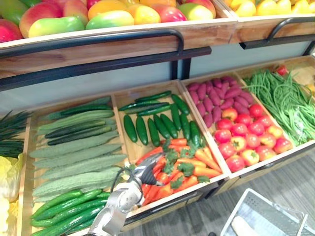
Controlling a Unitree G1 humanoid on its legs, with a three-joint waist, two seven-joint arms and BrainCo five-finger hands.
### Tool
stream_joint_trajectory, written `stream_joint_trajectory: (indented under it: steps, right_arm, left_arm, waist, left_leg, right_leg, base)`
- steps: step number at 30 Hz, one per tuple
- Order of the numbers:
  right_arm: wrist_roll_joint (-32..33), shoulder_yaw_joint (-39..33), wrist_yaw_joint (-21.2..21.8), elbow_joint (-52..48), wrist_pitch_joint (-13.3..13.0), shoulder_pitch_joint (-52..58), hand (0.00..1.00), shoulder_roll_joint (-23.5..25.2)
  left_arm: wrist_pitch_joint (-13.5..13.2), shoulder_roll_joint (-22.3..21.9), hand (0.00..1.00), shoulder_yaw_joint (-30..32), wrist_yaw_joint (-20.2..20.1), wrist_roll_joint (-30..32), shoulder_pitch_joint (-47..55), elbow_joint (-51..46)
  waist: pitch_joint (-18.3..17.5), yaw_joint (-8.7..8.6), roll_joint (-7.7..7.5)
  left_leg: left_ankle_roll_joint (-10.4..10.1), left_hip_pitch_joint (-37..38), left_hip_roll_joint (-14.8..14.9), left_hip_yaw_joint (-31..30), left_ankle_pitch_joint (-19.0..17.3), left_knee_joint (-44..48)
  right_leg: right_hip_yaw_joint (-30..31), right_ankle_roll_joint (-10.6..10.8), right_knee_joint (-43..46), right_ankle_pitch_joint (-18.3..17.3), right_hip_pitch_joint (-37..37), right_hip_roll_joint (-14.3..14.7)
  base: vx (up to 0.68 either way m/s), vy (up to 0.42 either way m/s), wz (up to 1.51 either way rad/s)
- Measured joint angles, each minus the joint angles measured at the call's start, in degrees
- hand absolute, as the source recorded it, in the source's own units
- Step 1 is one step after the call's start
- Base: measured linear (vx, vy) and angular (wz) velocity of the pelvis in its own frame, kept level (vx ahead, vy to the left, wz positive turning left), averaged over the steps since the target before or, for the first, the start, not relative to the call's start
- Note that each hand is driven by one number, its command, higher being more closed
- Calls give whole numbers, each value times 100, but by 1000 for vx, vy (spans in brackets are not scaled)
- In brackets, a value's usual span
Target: Pick vegetable in the basket
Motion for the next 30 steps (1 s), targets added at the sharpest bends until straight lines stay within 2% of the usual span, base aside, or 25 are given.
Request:
stream_joint_trajectory:
  steps: [5,15,30]
  right_arm:
    - [-2,81,-1,-1,0,2,100,0]
    - [-4,207,-3,-1,-1,17,100,-6]
    - [-5,420,-14,46,-1,-2,100,-69]
  left_arm:
    - [115,7,0,269,70,367,7,557]
    - [225,7,0,837,230,387,184,841]
    - [170,-30,0,615,464,365,-51,1626]
  waist:
    - [-39,-15,44]
    - [-82,-39,71]
    - [-212,-135,151]
  left_leg:
    - [-3,0,-6,-15,15,-8]
    - [-2,-3,-44,-132,15,-31]
    - [14,-3,-108,-140,25,-103]
  right_leg:
    - [-22,-1,-29,1,-18,2]
    - [-152,-4,-128,6,90,-26]
    - [-158,5,-268,45,113,-60]
  base:
    - [0,0,0]
    - [4,-1,5]
    - [0,0,0]
